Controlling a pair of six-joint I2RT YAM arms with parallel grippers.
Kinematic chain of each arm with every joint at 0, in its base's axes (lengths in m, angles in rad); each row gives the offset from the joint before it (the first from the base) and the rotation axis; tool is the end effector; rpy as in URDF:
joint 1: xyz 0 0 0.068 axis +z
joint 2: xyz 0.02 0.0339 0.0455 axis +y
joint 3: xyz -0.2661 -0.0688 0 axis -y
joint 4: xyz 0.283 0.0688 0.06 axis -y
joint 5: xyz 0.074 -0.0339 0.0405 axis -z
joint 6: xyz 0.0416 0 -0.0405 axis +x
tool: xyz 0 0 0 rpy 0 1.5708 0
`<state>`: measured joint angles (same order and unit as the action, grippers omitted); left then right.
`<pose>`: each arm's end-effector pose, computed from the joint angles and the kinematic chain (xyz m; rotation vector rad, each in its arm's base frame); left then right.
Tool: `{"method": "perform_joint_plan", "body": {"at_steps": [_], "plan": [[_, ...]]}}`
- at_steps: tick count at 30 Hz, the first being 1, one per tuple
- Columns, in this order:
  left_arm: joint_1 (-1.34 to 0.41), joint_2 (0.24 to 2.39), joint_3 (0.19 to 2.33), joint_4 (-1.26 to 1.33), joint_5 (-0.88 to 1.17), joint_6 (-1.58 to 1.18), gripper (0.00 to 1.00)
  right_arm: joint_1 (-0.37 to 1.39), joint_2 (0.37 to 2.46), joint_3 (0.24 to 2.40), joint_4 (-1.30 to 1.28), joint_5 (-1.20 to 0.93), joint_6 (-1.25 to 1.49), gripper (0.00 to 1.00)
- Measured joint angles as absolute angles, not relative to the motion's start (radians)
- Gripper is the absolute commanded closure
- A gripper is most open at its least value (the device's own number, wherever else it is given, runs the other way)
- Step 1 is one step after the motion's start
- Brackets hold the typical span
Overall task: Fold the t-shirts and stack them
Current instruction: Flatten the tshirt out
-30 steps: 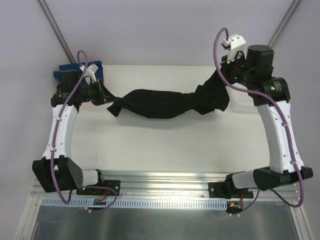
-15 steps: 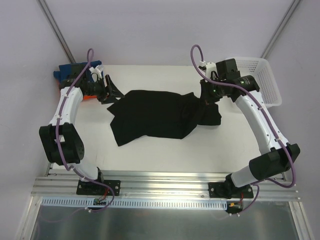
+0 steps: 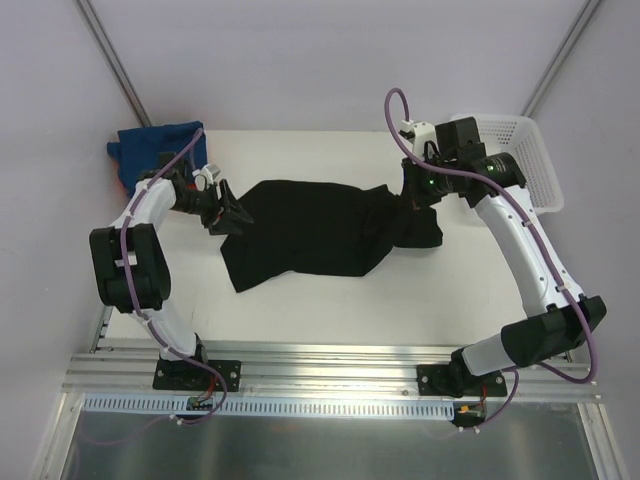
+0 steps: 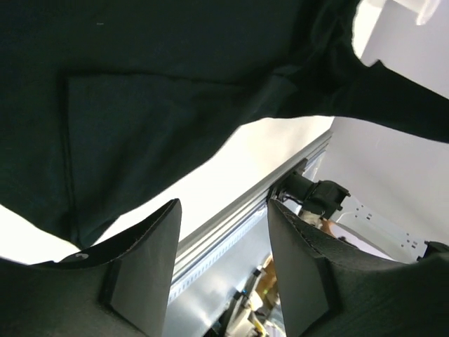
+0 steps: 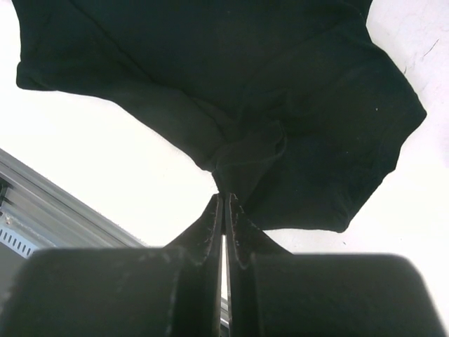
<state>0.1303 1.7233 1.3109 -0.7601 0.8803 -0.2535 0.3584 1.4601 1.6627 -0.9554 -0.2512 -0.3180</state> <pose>0.3836 0.0179 0.2254 -0.2478 2.5430 -1.2273 0.3140 0.1286 0.4155 -0.8862 2.1384 0.3120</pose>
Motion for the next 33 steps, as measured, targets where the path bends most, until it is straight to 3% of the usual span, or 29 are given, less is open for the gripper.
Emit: {"method": "perform_joint_plan", "body": {"at_steps": [11,33], "plan": [[0.14,1.987,1.384,-0.762,0.879,-0.245,0.52,0.358,1.478,1.709,-0.955,-0.229,-0.319,1.0],[0.152,2.152,1.47,-0.757,0.828,-0.234,0.56,0.358,1.522,1.73,-0.955,-0.185,-0.334,1.0]]}}
